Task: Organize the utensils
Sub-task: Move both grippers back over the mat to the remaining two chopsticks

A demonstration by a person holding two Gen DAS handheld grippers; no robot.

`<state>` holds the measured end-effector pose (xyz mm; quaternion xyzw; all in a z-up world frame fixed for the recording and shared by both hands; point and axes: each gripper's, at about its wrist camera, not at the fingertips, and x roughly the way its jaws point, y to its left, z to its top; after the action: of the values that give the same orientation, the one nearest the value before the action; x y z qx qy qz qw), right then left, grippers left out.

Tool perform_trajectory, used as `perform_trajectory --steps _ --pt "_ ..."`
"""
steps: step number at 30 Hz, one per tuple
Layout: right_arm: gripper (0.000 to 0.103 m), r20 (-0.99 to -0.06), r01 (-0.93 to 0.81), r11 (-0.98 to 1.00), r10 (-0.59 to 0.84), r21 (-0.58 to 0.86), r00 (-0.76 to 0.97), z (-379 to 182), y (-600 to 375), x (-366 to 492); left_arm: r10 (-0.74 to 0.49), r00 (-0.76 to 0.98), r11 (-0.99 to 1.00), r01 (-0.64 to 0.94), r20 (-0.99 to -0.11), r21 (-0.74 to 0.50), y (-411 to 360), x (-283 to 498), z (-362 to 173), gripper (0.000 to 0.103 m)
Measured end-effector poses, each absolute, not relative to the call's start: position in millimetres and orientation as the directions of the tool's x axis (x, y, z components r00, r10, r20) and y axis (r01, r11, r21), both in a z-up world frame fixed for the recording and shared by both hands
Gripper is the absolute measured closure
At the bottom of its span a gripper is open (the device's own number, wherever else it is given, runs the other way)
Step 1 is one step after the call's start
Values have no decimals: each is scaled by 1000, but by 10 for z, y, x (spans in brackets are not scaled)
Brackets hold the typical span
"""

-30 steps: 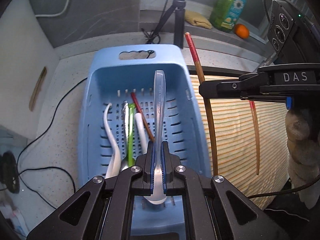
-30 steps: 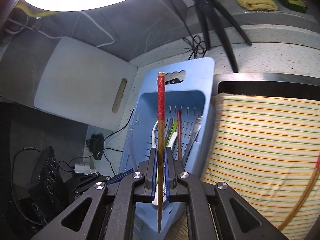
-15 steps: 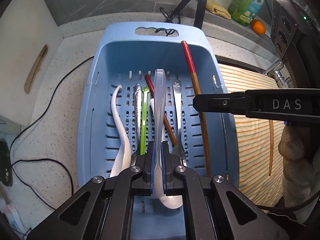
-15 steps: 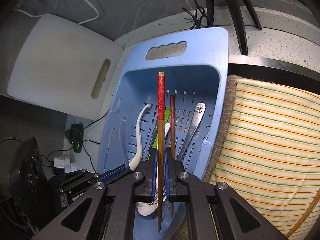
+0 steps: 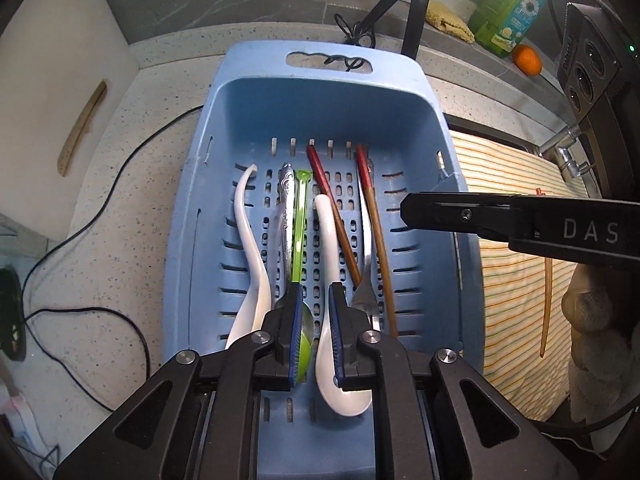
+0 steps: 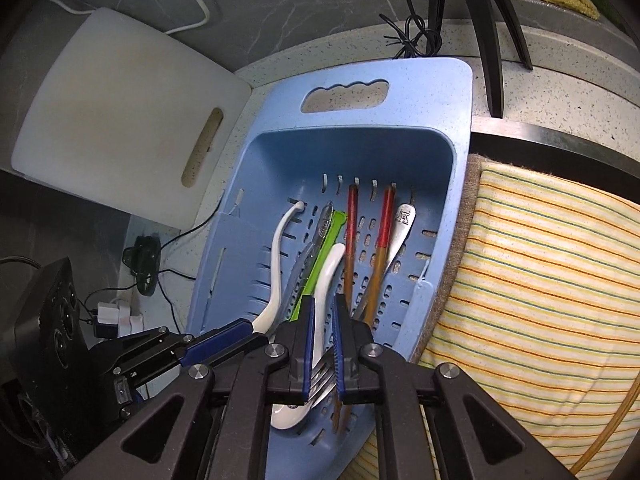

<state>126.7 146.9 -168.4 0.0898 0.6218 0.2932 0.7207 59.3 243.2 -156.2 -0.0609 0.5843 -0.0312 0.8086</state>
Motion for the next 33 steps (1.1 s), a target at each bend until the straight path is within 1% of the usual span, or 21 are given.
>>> perform_trajectory --steps 5,7,8,10,13,14,16,18,19,20,22,25,26,28,29,31,32,33 --pt "94 -824 -335 793 561 508 80 -1481 1280 1207 -102 354 993 -23 -930 -117 2329 511 -1394 90" --pt "91 -812 -346 782 577 519 85 -1405 1155 1173 -101 372 993 -15 -923 -114 2236 451 -1310 90" --pt "87 -811 -350 781 578 518 89 -1373 1090 1162 -100 380 994 -10 -920 -113 2195 426 -1276 90" --pt "85 -804 -353 779 584 518 110 -1303 915 1135 -102 396 994 4 -912 -110 2071 386 -1201 89" --pt "82 -785 -346 769 606 538 126 -1228 612 1110 -114 417 993 23 -902 -115 1868 344 -1115 82" --pt "79 -782 -340 769 608 541 132 -1211 491 1102 -120 421 993 31 -899 -118 1797 334 -1096 82" --pt "78 -778 -336 771 610 541 149 -1181 272 1096 -134 427 991 53 -894 -124 1627 307 -1053 82" --pt "78 -774 -331 777 608 536 174 -1163 24 1088 -145 433 989 72 -890 -127 1469 296 -1033 77" --pt "78 -774 -326 782 604 532 187 -1156 -110 1087 -152 436 988 81 -887 -129 1388 293 -1028 69" --pt "78 -776 -320 787 599 527 197 -1154 -234 1086 -157 437 987 89 -886 -131 1323 289 -1024 64" --pt "78 -779 -307 801 585 513 226 -1153 -500 1085 -168 438 985 99 -883 -138 1149 293 -1039 64" --pt "73 -779 -286 823 561 490 280 -1147 -896 1077 -186 433 982 111 -882 -153 915 288 -1084 63" --pt "71 -778 -278 830 554 484 296 -1147 -1012 1075 -191 430 981 113 -882 -157 839 279 -1102 58" --pt "70 -782 -262 845 533 467 325 -1156 -1229 1048 -191 422 981 118 -886 -155 679 266 -1152 50" --pt "70 -785 -258 851 522 457 334 -1163 -1316 1036 -180 420 982 121 -889 -142 605 260 -1170 50" --pt "62 -789 -244 861 507 446 348 -1178 -1483 1000 -153 419 986 123 -895 -112 441 237 -1195 50" --pt "56 -789 -233 863 505 449 350 -1186 -1553 983 -148 419 987 121 -896 -106 378 220 -1197 50" --pt "55 -788 -222 863 505 453 352 -1191 -1624 966 -144 423 988 119 -895 -102 318 204 -1193 50"
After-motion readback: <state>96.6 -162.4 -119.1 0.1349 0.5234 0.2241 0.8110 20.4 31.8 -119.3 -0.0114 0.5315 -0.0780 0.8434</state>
